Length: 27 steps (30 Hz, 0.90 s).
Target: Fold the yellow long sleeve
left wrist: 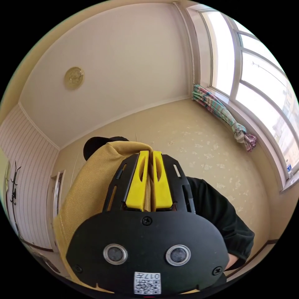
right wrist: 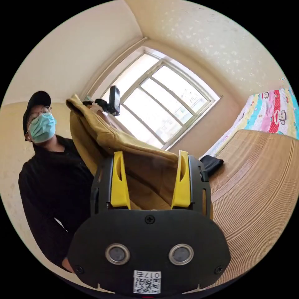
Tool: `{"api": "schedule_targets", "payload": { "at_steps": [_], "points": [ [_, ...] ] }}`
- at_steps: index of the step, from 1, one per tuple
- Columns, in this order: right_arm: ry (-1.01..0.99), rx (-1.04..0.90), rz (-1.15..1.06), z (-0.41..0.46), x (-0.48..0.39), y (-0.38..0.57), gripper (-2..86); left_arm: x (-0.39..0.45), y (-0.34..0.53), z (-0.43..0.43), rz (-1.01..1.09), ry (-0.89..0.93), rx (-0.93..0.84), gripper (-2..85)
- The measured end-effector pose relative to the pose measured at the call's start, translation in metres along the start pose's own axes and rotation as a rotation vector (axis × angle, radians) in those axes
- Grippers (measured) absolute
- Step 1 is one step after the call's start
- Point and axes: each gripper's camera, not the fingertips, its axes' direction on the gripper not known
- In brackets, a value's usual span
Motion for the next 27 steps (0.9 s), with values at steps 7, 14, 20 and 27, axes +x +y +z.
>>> {"api": "schedule_targets", "payload": {
  "at_steps": [7, 14, 20, 27],
  "points": [
    [0.339, 0.14, 0.059, -0.034, -0.037, -0.01, 5.7, 0.028, 0.025, -0.025, 0.029, -0.188, -0.022, 0.5],
    [0.849, 0.562, -0.128, -0.097, -0.197, -0.032, 5.1, 0.113, 0.06, -0.065, 0.037, -0.91, -0.217, 1.3],
    [1.169, 0.556, -0.391, -0.018, -0.289, -0.057, 5.0, 0.107, 0.128, -0.105, -0.274, -1.714, -0.413, 1.4],
    [1.433, 0.654, -0.65, 0.072, -0.334, -0.073, 4.8, -0.007, 0.177, -0.134, -0.494, -1.845, -0.529, 7.1]
  ]
}}
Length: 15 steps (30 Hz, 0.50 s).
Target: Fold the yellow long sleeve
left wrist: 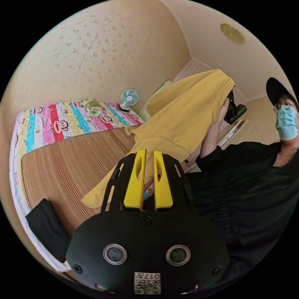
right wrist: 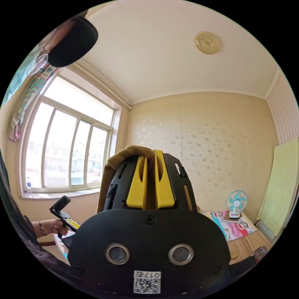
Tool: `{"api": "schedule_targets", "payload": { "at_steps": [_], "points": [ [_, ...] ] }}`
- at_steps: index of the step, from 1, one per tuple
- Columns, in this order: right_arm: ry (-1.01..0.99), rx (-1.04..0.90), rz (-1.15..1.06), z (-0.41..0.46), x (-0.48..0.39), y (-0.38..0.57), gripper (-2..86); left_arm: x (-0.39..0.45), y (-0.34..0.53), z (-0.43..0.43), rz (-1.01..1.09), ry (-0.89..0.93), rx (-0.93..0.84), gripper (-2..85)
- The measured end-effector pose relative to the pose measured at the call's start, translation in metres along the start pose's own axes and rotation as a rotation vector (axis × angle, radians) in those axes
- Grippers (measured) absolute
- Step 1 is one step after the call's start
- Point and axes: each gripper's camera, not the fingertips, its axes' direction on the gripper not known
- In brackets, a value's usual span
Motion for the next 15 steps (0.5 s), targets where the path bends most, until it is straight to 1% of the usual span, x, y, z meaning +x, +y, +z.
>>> {"api": "schedule_targets", "payload": {
  "at_steps": [2, 4, 7, 9, 11, 15],
  "points": [
    [0.061, 0.043, 0.007, -0.002, -0.008, -0.007, 4.7, 0.012, -0.014, 0.01, 0.01, 0.002, 0.012, 10.4],
    [0.088, 0.107, 0.039, -0.008, -0.009, -0.011, 4.7, 0.044, -0.035, 0.025, 0.102, 0.058, 0.012, 12.6],
    [0.151, 0.161, 0.068, -0.012, -0.017, -0.018, 4.6, 0.098, -0.061, 0.043, 0.261, 0.138, 0.033, 13.6],
    [0.232, 0.179, 0.116, -0.013, -0.025, -0.022, 4.5, 0.124, -0.074, 0.051, 0.323, 0.151, 0.047, 13.8],
    [0.23, 0.18, 0.144, -0.013, -0.03, -0.026, 4.5, 0.139, -0.088, 0.06, 0.339, 0.146, 0.042, 13.8],
    [0.239, 0.178, 0.102, -0.011, -0.046, -0.035, 4.4, 0.137, -0.111, 0.089, 0.266, -0.054, -0.037, 12.8]
  ]
}}
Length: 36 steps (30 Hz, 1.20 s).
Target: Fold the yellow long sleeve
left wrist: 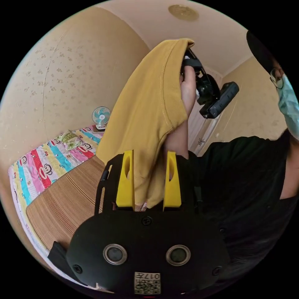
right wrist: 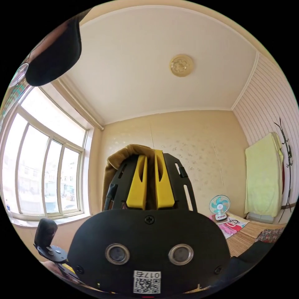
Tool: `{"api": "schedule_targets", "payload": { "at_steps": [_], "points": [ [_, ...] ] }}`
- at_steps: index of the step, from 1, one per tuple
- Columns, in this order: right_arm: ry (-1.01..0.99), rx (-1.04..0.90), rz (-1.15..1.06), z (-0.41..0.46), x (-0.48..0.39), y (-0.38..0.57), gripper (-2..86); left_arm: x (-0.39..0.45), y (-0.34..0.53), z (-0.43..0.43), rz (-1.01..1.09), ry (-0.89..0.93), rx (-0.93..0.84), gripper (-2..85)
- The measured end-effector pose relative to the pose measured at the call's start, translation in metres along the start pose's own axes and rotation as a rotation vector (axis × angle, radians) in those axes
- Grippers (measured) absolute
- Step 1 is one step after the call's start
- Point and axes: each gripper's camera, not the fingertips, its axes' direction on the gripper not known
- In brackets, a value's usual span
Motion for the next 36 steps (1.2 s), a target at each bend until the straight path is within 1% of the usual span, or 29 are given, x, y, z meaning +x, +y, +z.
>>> {"api": "schedule_targets", "payload": {
  "at_steps": [2, 3, 5, 7, 8, 9, 10, 11, 12, 13, 14, 15, 17, 18, 19, 20, 21, 23, 24, 26, 28, 29, 30, 31, 32, 33, 34, 35, 36],
  "points": [
    [0.01, 0.0, -0.048, 0.001, -0.006, -0.003, 4.4, -0.006, -0.001, 0.007, -0.027, -0.036, -0.029, 8.7],
    [0.036, -0.021, -0.094, 0.006, -0.009, -0.004, 4.4, -0.011, 0.002, 0.0, -0.03, -0.034, 0.01, 3.6],
    [0.096, -0.072, -0.159, 0.018, -0.006, -0.003, 4.3, -0.03, 0.01, -0.028, -0.089, -0.076, 0.104, 2.3],
    [0.119, -0.131, -0.198, 0.03, 0.01, 0.003, 4.4, -0.071, 0.027, -0.083, -0.243, -0.126, 0.25, 1.1],
    [0.077, -0.191, -0.223, 0.038, 0.025, 0.008, 4.4, -0.082, 0.031, -0.097, -0.273, -0.121, 0.294, 0.9],
    [-0.024, -0.266, -0.254, 0.047, 0.04, 0.015, 4.4, -0.099, 0.04, -0.122, -0.308, -0.11, 0.371, 0.4],
    [-0.094, -0.303, -0.268, 0.05, 0.048, 0.02, 4.5, -0.11, 0.043, -0.141, -0.301, -0.099, 0.412, 0.1],
    [-0.271, -0.368, -0.289, 0.054, 0.064, 0.033, 4.5, -0.114, 0.044, -0.149, -0.29, -0.102, 0.415, 0.0],
    [-0.453, -0.444, -0.274, 0.055, 0.084, 0.047, 4.4, -0.117, 0.041, -0.16, -0.237, -0.113, 0.383, -0.1],
    [-0.527, -0.493, -0.24, 0.055, 0.096, 0.055, 4.4, -0.117, 0.037, -0.166, -0.151, -0.086, 0.304, -0.1],
    [-0.638, -0.591, -0.144, 0.055, 0.122, 0.07, 4.4, -0.117, 0.036, -0.167, -0.115, -0.059, 0.255, -0.1],
    [-0.709, -0.648, -0.056, 0.048, 0.146, 0.085, 4.3, -0.117, 0.037, -0.17, -0.067, -0.024, 0.183, 0.0],
    [-0.764, -0.66, 0.054, 0.028, 0.171, 0.099, 4.2, -0.111, 0.043, -0.177, -0.02, -0.01, 0.151, 0.1],
    [-0.797, -0.661, 0.09, 0.018, 0.179, 0.099, 4.2, -0.108, 0.045, -0.185, -0.005, 0.05, 0.153, 0.1],
    [-0.813, -0.655, 0.091, 0.014, 0.18, 0.096, 4.2, -0.108, 0.042, -0.196, -0.014, 0.135, 0.157, 0.2],
    [-0.849, -0.628, 0.081, 0.01, 0.177, 0.085, 4.1, -0.107, 0.038, -0.202, -0.016, 0.169, 0.155, 0.2],
    [-0.895, -0.584, 0.074, 0.012, 0.174, 0.07, 4.1, -0.106, 0.029, -0.217, -0.02, 0.191, 0.158, 0.3],
    [-0.953, -0.508, 0.067, 0.027, 0.17, 0.044, 4.0, -0.107, 0.01, -0.245, -0.009, 0.177, 0.173, 0.4],
    [-0.965, -0.47, 0.058, 0.044, 0.167, 0.027, 3.9, -0.112, -0.005, -0.266, 0.012, 0.168, 0.177, 0.4],
    [-0.952, -0.459, 0.027, 0.08, 0.161, 0.006, 3.9, -0.128, -0.03, -0.292, 0.024, 0.129, 0.171, 0.5],
    [-0.906, -0.514, -0.059, 0.128, 0.149, -0.003, 3.8, -0.172, -0.063, -0.309, -0.033, 0.054, 0.117, 0.8],
    [-0.879, -0.582, -0.119, 0.166, 0.14, 0.002, 3.8, -0.189, -0.07, -0.309, -0.075, 0.045, 0.097, 0.8],
    [-0.844, -0.681, -0.158, 0.212, 0.133, 0.016, 3.7, -0.225, -0.08, -0.307, -0.159, 0.021, 0.057, 1.0],
    [-0.826, -0.739, -0.17, 0.236, 0.129, 0.027, 3.7, -0.266, -0.086, -0.299, -0.23, -0.017, 0.028, 1.2],
    [-0.802, -0.856, -0.187, 0.288, 0.123, 0.056, 3.8, -0.289, -0.087, -0.294, -0.277, -0.032, 0.012, 1.3],
    [-0.772, -0.975, -0.201, 0.343, 0.117, 0.097, 3.8, -0.342, -0.087, -0.279, -0.39, -0.049, -0.023, 1.6],
    [-0.753, -1.033, -0.189, 0.372, 0.115, 0.119, 3.9, -0.4, -0.085, -0.261, -0.504, -0.047, -0.051, 2.0],
    [-0.707, -1.153, -0.13, 0.43, 0.113, 0.17, 4.2, -0.431, -0.082, -0.25, -0.564, -0.059, -0.063, 2.3],
    [-0.627, -1.277, -0.008, 0.486, 0.115, 0.225, 4.5, -0.494, -0.072, -0.228, -0.701, -0.101, -0.074, 3.0]
  ]
}}
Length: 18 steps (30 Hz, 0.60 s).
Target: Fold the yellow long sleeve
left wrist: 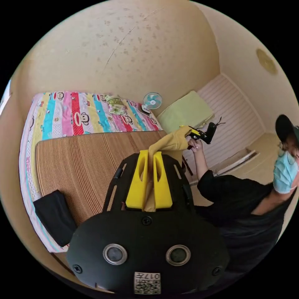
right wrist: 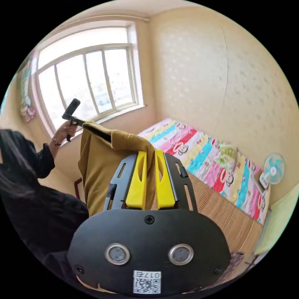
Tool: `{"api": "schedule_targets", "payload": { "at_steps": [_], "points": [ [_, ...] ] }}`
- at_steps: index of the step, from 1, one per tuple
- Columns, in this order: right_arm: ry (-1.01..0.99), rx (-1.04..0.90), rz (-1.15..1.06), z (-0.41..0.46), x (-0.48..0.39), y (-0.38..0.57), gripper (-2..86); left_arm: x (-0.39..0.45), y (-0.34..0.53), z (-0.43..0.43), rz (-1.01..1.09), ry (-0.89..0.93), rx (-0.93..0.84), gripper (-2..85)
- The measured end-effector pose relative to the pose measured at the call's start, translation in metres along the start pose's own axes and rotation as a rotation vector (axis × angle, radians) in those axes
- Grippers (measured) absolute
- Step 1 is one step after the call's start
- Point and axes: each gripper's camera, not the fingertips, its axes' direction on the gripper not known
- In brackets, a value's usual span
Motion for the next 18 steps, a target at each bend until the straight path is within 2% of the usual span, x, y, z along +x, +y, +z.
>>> {"api": "schedule_targets", "payload": {
  "at_steps": [2, 4, 6, 8, 11, 13, 17, 18],
  "points": [
    [-0.002, -0.084, 0.241, 0.082, 0.061, -0.03, 4.8, -0.078, -0.035, 0.038, -0.197, -0.062, 0.018, 4.8],
    [0.086, -0.149, 0.402, 0.144, 0.101, -0.034, 4.9, -0.161, -0.049, 0.072, -0.368, -0.233, 0.0, 7.0],
    [0.146, -0.217, 0.571, 0.192, 0.13, -0.012, 6.0, -0.201, -0.04, 0.087, -0.419, -0.343, -0.037, 8.5],
    [0.111, -0.234, 0.601, 0.214, 0.136, 0.023, 6.6, -0.234, -0.016, 0.102, -0.43, -0.413, -0.098, 9.7],
    [0.169, -0.346, 0.654, 0.241, 0.14, 0.107, 6.0, -0.289, 0.044, 0.141, -0.478, -0.493, -0.32, 11.7],
    [0.227, -0.449, 0.728, 0.251, 0.149, 0.16, 6.0, -0.324, 0.098, 0.169, -0.564, -0.487, -0.477, 13.1],
    [0.244, -0.618, 0.862, 0.247, 0.169, 0.239, 6.5, -0.343, 0.159, 0.197, -0.631, -0.419, -0.629, 12.3],
    [0.254, -0.65, 0.882, 0.242, 0.173, 0.249, 6.5, -0.338, 0.165, 0.197, -0.591, -0.469, -0.641, 10.3]
  ]
}}
